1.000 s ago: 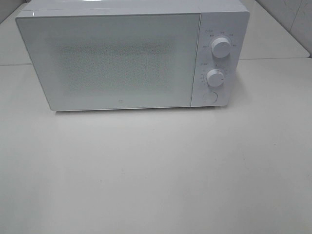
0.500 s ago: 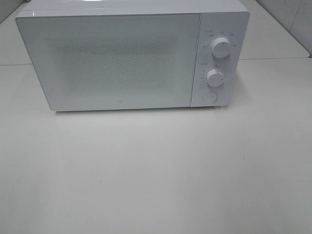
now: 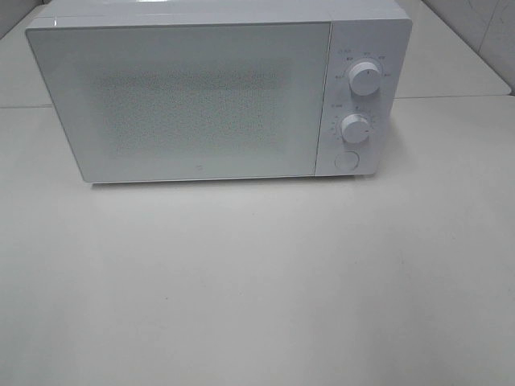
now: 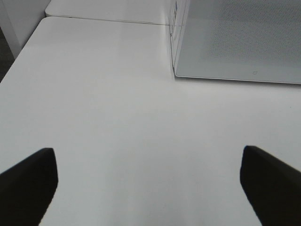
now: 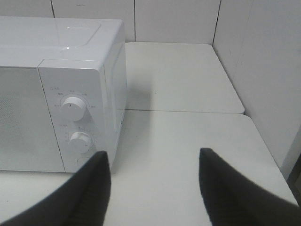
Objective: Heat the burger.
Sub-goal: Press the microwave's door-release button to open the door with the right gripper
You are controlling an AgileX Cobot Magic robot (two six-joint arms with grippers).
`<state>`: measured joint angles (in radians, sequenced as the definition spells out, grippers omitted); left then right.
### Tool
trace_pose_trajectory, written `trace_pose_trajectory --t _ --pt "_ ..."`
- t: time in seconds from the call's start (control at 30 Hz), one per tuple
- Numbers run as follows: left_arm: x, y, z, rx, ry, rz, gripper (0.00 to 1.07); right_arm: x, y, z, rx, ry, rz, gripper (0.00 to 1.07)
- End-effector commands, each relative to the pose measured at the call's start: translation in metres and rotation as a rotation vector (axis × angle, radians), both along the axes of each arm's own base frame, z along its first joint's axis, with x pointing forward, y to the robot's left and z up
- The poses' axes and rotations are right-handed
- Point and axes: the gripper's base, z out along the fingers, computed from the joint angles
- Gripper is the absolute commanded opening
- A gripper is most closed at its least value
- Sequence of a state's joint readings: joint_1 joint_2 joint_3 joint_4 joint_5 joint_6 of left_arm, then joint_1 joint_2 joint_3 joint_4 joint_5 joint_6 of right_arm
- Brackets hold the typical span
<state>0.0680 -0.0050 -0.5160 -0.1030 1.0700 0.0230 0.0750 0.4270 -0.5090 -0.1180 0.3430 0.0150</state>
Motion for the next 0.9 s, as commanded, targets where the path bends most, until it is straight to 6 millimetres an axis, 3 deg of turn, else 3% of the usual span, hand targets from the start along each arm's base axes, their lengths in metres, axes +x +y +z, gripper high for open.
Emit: trace_pose_trajectory --t 0.03,0.1,0.17,0.27,0.33,0.63,0.7,0.9 --pt "-0.002 0.000 0.000 -0.003 -0.014 0.002 0.98 0.015 0.002 0.002 0.045 -0.022 0.000 0.37" --pt "-0.002 0.000 0.000 -0.003 -0.014 0.002 0.98 0.019 0.002 0.001 0.053 -0.017 0.000 0.31" --pt "-0.002 0.000 0.000 -0.003 -0.014 0.002 0.98 0.032 0.004 -0.001 0.085 -0.011 0.001 0.14" --pt "-0.002 0.000 0.000 -0.003 -0.014 0.002 0.98 0.035 0.004 -0.001 0.090 -0.008 0.001 0.11" --pt "-0.002 0.000 0.000 -0.003 -0.014 0.002 0.98 0.044 0.005 -0.002 0.097 -0.016 0.007 0.02" --pt "-0.002 0.000 0.000 -0.003 -0.014 0.002 0.98 0.071 0.009 -0.012 0.189 -0.037 0.015 0.00" --pt "-0.002 0.000 0.000 -0.003 -0.014 0.002 0.98 0.083 0.011 -0.028 0.294 -0.020 0.010 0.00" --pt "-0.002 0.000 0.000 -0.003 -0.014 0.002 0.98 0.094 0.013 -0.047 0.497 0.026 -0.021 0.00"
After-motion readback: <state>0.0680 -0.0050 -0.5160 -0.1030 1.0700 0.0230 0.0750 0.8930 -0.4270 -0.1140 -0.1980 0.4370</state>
